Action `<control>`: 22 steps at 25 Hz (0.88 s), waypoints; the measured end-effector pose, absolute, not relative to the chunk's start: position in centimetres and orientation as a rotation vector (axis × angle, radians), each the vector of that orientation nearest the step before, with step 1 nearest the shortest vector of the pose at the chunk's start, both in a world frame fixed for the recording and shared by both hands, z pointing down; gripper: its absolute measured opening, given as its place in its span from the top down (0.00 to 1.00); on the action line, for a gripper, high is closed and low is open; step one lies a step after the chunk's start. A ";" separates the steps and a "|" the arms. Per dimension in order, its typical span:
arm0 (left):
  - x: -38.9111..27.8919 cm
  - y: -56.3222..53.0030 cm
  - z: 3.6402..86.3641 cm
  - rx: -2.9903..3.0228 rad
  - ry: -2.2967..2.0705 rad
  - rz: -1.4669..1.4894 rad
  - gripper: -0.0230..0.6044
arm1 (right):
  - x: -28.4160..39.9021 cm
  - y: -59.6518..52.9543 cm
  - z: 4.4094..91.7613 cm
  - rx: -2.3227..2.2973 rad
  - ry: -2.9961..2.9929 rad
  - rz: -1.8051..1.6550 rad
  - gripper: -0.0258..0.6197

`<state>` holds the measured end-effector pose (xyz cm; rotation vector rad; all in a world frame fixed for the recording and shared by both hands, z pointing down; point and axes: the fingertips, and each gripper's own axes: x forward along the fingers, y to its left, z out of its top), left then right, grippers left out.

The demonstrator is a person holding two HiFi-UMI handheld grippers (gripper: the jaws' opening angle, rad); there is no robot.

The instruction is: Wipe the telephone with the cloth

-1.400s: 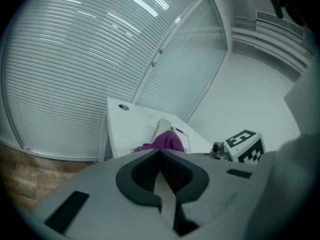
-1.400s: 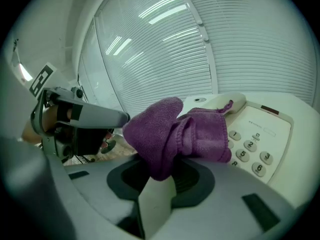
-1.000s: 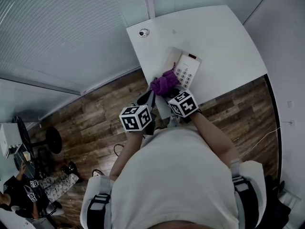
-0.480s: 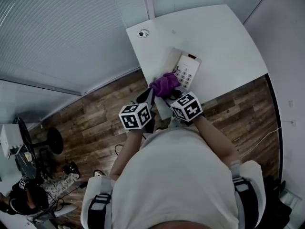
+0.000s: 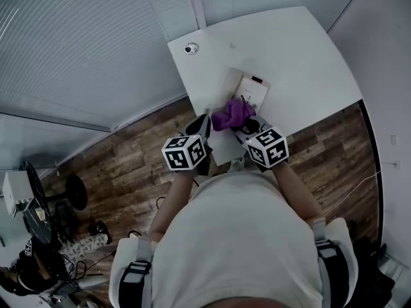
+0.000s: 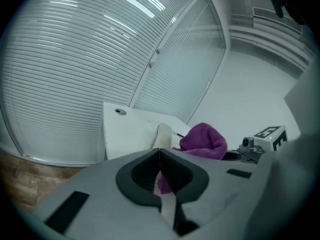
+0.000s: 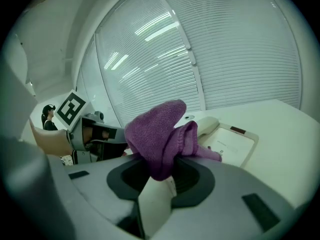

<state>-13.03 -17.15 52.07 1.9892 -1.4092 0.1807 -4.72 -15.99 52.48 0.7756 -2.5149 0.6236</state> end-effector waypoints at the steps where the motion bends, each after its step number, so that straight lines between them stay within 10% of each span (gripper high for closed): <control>1: -12.8 -17.4 52.1 1.993 -1.408 0.185 0.93 | -4.2 -16.4 52.2 0.803 -2.518 0.627 0.77; 15: -10.3 -24.1 54.1 2.047 -1.441 0.370 0.91 | 1.9 -21.1 50.8 1.070 -2.521 0.651 0.77; 18: -8.8 -25.1 54.4 2.071 -1.391 0.409 0.66 | 2.9 -21.6 50.9 1.087 -2.517 0.661 0.77; 22: -7.5 -25.8 55.1 2.097 -1.364 0.504 0.58 | 3.9 -22.4 50.9 1.118 -2.520 0.684 0.77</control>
